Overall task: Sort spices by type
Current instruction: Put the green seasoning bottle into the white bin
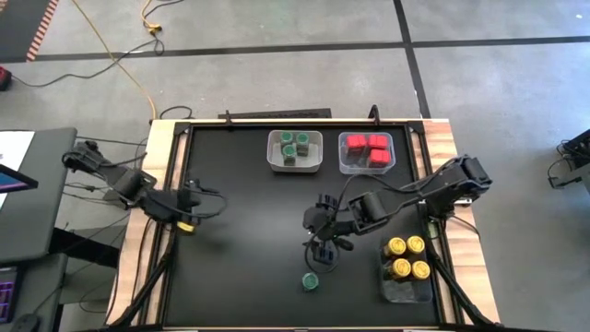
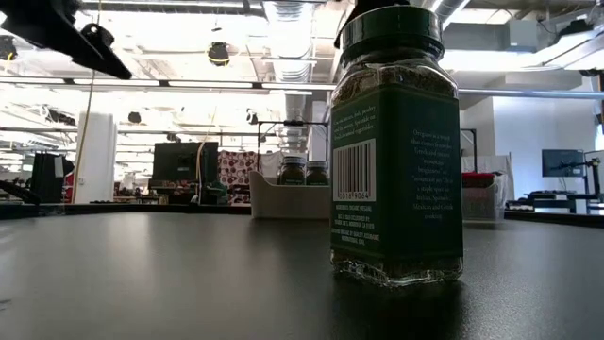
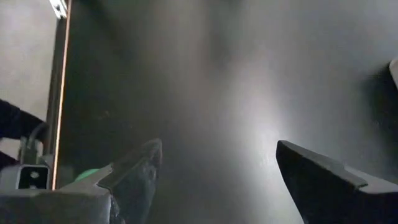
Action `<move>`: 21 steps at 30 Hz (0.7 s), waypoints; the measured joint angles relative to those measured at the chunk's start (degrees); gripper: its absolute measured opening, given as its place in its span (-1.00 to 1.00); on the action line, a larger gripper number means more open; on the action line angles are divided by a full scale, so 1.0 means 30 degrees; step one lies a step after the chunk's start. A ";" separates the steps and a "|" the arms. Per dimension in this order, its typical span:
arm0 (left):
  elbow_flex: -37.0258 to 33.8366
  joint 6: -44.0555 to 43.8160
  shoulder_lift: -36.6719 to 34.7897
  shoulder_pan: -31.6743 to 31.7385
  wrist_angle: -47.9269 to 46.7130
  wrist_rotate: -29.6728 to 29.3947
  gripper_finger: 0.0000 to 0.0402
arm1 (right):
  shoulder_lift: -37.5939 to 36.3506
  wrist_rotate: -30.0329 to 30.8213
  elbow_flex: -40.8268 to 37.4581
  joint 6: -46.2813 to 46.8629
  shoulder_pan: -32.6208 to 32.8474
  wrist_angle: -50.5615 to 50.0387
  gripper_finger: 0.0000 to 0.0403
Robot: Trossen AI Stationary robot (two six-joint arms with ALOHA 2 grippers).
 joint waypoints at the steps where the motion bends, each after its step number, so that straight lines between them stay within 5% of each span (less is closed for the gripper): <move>1: -0.0332 0.0220 -0.0679 -0.0291 0.0397 -0.0075 0.48 | 0.0094 0.0000 0.0002 0.0007 0.0062 0.0025 0.71; 8: -0.4718 0.2943 -0.5408 -0.1674 0.6737 -0.0182 0.48 | 0.0015 -0.0017 0.0010 0.0588 -0.0036 0.1388 0.71; 12: -0.7046 0.6487 -0.7585 -0.1813 1.0561 0.2296 0.48 | -0.0171 -0.0015 0.0117 0.0582 -0.0086 0.1926 0.71; 15: -0.8846 0.7395 -0.8323 -0.1045 1.4102 0.2602 0.48 | -0.0177 -0.0020 0.0572 0.0568 -0.0242 0.1851 0.71; 21: -1.0856 0.6210 -0.9097 0.1792 1.5056 0.5031 0.48 | -0.0214 -0.0020 0.1422 0.0355 -0.0681 0.1448 0.71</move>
